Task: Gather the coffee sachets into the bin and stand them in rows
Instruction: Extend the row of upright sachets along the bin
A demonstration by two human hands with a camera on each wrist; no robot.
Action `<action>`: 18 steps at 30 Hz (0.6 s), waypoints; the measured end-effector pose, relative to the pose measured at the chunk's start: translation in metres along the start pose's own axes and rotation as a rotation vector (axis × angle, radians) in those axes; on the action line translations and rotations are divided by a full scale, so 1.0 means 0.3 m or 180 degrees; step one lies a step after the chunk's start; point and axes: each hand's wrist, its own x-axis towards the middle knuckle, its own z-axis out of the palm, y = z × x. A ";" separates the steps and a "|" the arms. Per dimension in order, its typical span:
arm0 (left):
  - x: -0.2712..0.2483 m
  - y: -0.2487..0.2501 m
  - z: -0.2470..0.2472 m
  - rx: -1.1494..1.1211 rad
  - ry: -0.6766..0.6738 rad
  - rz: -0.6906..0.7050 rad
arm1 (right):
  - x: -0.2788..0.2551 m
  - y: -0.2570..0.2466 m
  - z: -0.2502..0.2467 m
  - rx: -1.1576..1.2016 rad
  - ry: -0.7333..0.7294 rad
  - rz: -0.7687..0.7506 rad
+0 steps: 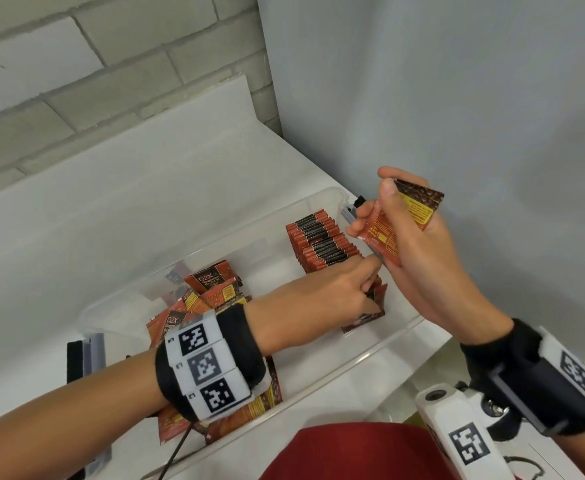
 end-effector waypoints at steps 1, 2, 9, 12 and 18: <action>0.002 -0.004 0.004 0.0098 -0.0063 0.0020 | 0.000 -0.001 0.000 0.0005 0.0006 0.0004; 0.004 -0.009 0.008 0.0218 -0.0061 0.0080 | -0.001 -0.002 0.001 0.0009 0.0010 0.0010; -0.007 -0.006 0.018 0.1175 0.0384 0.0720 | -0.003 -0.009 0.007 0.0133 0.0015 0.0078; -0.009 0.000 0.016 0.1087 0.0352 0.0679 | 0.001 -0.013 0.006 0.0316 0.0012 0.0175; -0.021 0.005 -0.008 0.0549 0.0377 0.0663 | 0.004 -0.020 -0.016 0.1015 -0.0093 0.0508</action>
